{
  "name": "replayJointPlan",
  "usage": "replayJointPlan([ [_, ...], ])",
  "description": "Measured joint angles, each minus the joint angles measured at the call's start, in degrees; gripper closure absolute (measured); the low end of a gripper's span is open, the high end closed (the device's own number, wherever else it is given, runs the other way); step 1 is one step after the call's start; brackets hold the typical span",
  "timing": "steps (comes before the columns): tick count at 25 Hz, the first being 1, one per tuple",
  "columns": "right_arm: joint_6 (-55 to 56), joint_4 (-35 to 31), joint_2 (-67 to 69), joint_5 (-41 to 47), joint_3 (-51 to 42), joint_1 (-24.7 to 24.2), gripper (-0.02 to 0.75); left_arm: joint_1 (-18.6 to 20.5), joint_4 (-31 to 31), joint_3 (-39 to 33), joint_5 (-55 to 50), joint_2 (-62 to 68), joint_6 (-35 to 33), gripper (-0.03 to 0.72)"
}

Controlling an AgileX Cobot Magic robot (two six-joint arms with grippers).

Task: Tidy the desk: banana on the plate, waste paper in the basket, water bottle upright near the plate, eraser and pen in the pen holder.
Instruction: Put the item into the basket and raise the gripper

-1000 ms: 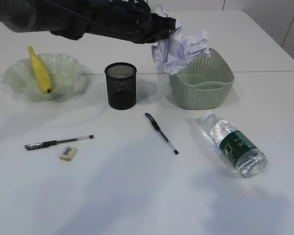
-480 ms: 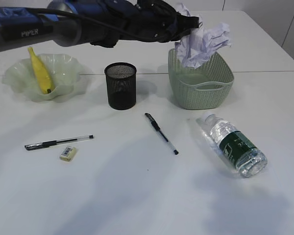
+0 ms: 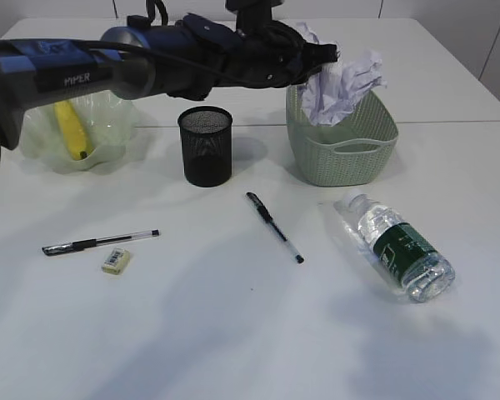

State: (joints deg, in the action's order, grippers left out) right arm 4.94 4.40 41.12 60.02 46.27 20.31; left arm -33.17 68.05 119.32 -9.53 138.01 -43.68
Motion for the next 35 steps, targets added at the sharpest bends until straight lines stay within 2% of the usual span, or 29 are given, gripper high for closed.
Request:
replayJointPlan([
  [9,-0.7,0.5,0.0,0.1,0.0,0.0,0.237,-0.3,0.4,0.1,0.1,0.9,0.0,0.663],
  [12,-0.7,0.6,0.0,0.1,0.0,0.0,0.237,-0.3,0.5,0.1,0.1,0.9,-0.1,0.587],
  [18,-0.8,0.6,0.0,0.1,0.0,0.0,0.237,-0.3,0.7,0.1,0.1,0.9,-0.1,0.351],
  [20,-0.8,0.6,0.0,0.1,0.0,0.0,0.237,-0.3,1.0,0.1,0.1,0.9,-0.1,0.318],
  [30,-0.9,0.6,0.0,0.1,0.0,0.0,0.237,-0.3,1.3,0.6,-2.2,0.9,-0.1,0.301],
  [35,-0.9,1.1,0.0,0.1,0.0,0.0,0.237,-0.3,-1.3,0.6,-9.6,0.4,-0.1,0.344],
])
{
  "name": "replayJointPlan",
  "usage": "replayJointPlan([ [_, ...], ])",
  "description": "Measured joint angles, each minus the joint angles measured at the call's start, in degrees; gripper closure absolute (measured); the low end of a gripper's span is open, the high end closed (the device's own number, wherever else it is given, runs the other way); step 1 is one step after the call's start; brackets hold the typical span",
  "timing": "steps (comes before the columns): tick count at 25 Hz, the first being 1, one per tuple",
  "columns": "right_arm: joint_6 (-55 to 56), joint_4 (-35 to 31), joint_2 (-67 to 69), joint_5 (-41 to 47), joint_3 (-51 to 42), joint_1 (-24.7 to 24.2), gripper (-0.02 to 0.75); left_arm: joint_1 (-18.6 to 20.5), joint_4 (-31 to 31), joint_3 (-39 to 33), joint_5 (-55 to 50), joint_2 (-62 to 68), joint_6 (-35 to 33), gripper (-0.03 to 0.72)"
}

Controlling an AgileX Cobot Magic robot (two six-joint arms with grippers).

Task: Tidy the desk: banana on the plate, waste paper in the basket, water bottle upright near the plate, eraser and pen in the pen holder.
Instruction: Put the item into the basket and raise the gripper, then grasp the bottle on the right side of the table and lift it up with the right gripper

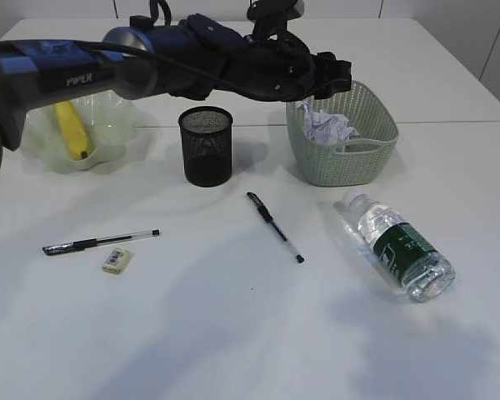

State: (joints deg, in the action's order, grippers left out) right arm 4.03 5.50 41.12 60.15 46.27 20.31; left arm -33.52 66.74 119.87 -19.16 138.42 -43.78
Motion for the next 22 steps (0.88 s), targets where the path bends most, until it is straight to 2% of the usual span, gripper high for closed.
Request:
replayJointPlan([
  [6,-0.1,0.5,0.0,1.3,0.0,0.0,0.237,0.0,-12.5,0.0,-7.3,-3.8,1.4,0.360],
  [10,-0.2,0.6,0.0,2.7,0.0,0.0,0.237,0.0,-24.9,0.0,-11.7,-6.6,11.7,0.362],
  [15,-0.2,0.6,0.0,3.0,0.0,0.0,0.237,0.0,-43.6,0.0,-24.2,-8.3,25.9,0.365],
  [18,-0.2,0.6,0.0,3.0,0.0,0.0,0.237,0.0,-49.2,0.0,-30.2,-9.4,29.9,0.365],
  [22,0.2,0.6,0.0,3.0,0.0,0.0,0.237,0.0,-51.2,0.0,-33.2,-12.3,32.3,0.365],
])
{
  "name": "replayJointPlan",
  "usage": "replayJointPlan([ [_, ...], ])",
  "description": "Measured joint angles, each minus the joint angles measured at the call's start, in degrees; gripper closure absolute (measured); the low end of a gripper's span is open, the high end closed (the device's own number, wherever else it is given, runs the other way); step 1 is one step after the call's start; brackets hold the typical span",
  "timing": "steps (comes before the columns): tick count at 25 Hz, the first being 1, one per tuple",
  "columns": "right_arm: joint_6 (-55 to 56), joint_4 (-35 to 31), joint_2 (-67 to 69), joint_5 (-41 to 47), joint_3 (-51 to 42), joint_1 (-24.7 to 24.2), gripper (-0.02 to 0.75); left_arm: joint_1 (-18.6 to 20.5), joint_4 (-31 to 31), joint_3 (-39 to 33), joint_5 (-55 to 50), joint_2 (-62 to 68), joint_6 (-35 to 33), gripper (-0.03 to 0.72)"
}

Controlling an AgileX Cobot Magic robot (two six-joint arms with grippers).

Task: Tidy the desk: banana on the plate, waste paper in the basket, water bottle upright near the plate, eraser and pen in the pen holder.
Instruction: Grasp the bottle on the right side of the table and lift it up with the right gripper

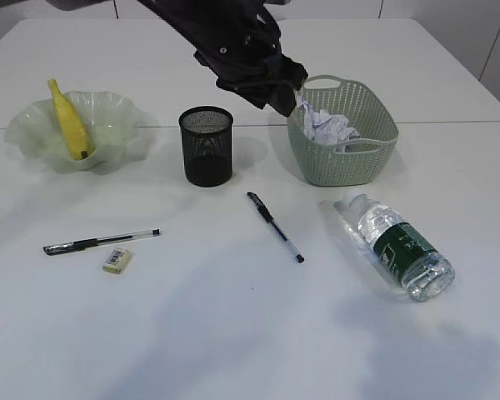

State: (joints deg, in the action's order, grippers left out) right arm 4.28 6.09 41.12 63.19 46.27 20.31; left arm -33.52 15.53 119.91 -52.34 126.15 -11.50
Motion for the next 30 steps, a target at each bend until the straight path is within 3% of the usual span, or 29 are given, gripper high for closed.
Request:
replayJointPlan([
  [8,0.6,0.0,0.0,0.2,0.0,0.0,0.237,0.1,-4.5,-0.5,-3.6,-4.6,4.1,0.366],
  [13,0.6,0.0,0.0,0.4,0.0,0.0,0.237,1.8,-6.0,-6.0,-3.9,-9.3,5.9,0.368],
  [20,1.0,0.0,0.0,0.6,0.0,0.0,0.237,7.3,-6.4,-20.7,-1.0,-20.0,6.9,0.369],
  [30,1.5,0.0,0.0,0.6,0.1,0.0,0.237,18.5,-6.6,-47.8,5.4,-40.6,8.8,0.369],
])
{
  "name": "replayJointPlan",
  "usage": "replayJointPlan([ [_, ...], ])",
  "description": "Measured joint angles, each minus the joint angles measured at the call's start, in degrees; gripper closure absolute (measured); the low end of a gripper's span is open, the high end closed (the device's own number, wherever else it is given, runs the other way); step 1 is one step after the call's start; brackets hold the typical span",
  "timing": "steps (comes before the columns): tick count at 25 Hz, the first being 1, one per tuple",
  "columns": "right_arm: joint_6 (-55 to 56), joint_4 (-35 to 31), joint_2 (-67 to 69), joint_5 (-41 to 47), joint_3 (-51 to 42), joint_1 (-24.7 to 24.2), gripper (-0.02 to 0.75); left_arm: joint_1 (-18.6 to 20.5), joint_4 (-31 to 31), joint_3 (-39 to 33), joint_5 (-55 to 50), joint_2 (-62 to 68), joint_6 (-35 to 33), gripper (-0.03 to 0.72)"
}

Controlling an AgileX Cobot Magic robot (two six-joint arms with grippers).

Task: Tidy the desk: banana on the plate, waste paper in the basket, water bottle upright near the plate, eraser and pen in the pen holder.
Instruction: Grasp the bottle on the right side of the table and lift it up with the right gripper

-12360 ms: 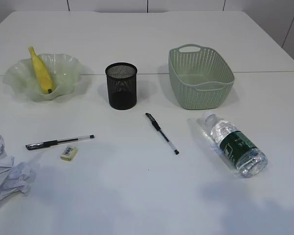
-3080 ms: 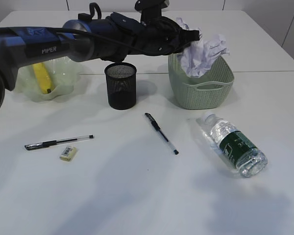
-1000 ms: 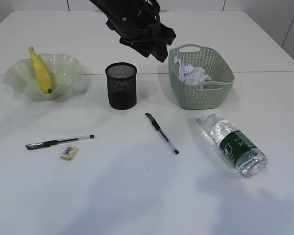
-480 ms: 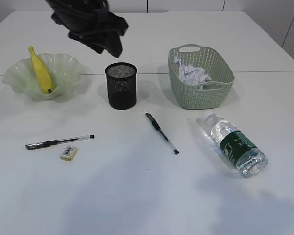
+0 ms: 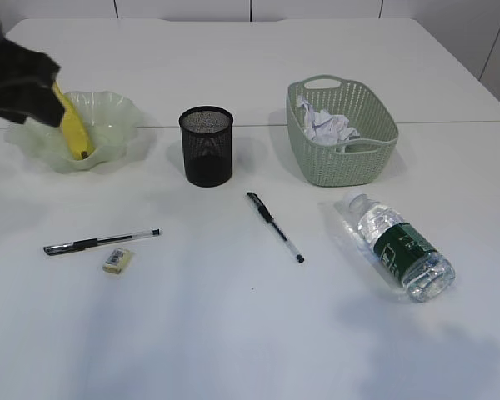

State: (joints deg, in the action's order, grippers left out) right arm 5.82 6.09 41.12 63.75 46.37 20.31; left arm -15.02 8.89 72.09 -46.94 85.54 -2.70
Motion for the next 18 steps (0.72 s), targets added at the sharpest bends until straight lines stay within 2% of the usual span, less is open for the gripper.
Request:
replayJointPlan([
  [3,0.0,0.0,0.0,0.0,0.1,0.0,0.237,3.3,0.0,-6.8,1.2,-6.8,1.5,0.369],
  [7,0.0,0.0,0.0,0.2,0.1,0.0,0.237,5.6,-0.9,-14.1,1.5,-14.9,2.0,0.369],
  [12,0.1,0.0,4.0,3.1,1.5,0.0,0.237,5.6,-1.5,-19.6,1.2,-22.2,4.6,0.369],
  [18,0.2,0.0,14.1,4.5,7.9,0.0,0.237,5.6,-1.9,-21.5,-0.1,-27.1,5.2,0.369],
])
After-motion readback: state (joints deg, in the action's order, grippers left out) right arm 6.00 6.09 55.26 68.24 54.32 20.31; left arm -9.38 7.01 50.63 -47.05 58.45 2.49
